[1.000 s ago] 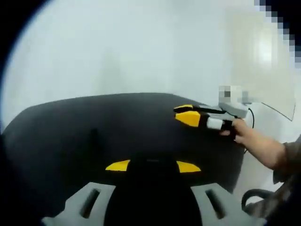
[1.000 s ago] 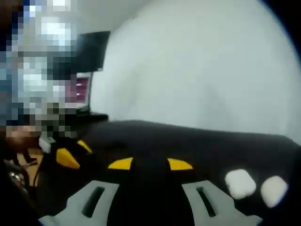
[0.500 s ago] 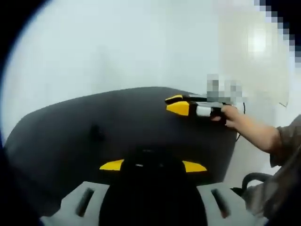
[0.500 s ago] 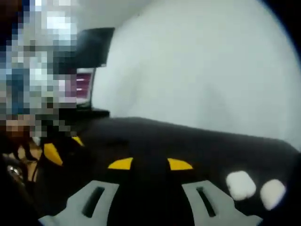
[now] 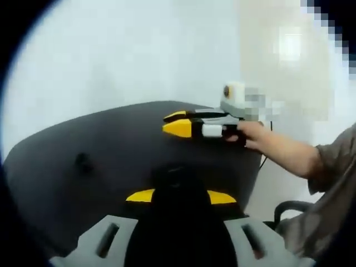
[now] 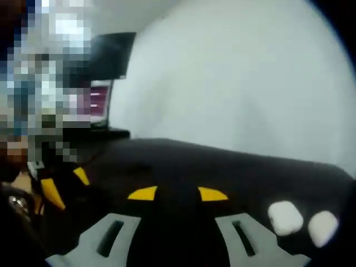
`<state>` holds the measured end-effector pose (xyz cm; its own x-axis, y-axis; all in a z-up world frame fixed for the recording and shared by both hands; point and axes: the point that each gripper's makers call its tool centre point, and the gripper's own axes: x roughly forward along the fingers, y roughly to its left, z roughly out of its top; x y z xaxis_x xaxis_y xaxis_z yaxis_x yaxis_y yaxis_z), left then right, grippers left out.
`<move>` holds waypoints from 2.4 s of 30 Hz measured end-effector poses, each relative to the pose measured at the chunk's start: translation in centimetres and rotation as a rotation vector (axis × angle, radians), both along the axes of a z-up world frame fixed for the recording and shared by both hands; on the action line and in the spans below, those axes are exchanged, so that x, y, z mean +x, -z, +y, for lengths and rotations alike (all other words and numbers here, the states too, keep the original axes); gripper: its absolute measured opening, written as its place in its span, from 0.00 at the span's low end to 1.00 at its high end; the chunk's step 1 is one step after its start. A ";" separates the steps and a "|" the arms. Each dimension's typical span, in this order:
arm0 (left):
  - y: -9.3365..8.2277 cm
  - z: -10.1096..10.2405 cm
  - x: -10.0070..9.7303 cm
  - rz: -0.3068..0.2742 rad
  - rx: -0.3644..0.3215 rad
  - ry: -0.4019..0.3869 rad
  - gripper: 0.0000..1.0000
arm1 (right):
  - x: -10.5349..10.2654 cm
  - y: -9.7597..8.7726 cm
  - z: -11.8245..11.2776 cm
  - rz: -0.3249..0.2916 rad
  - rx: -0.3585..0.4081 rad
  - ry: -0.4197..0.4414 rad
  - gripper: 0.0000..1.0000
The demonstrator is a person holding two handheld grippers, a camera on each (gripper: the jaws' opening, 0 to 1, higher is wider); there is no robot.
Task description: Pick up three earphones and place each one into its charging case using tactile feedback, ensure that each earphone is properly inserted and securely positioned inside the case.
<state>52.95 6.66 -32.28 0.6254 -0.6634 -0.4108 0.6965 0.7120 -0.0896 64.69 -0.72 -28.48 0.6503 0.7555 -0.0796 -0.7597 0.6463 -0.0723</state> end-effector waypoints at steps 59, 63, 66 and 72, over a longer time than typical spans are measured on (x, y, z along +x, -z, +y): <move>-2.6 2.5 0.2 -0.090 -0.204 0.442 0.15 | -11.6 0.9 8.9 0.095 -0.147 -0.664 0.18; -3.9 1.7 -0.5 -0.127 -0.205 0.486 0.28 | -12.0 0.1 7.4 -0.079 -0.237 -0.698 0.18; -3.5 0.8 0.3 -0.178 -0.082 0.477 0.26 | -12.1 0.2 6.4 -0.078 -0.222 -0.721 0.18; -2.4 -1.1 1.3 -0.133 0.007 0.486 0.15 | -10.9 1.3 5.5 -0.080 -0.180 -0.693 0.18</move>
<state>54.27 5.52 -29.85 0.2918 -0.8885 -0.3543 0.9528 0.3025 0.0260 53.78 4.79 -29.73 0.0350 0.9763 -0.2135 -0.9787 -0.0097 -0.2050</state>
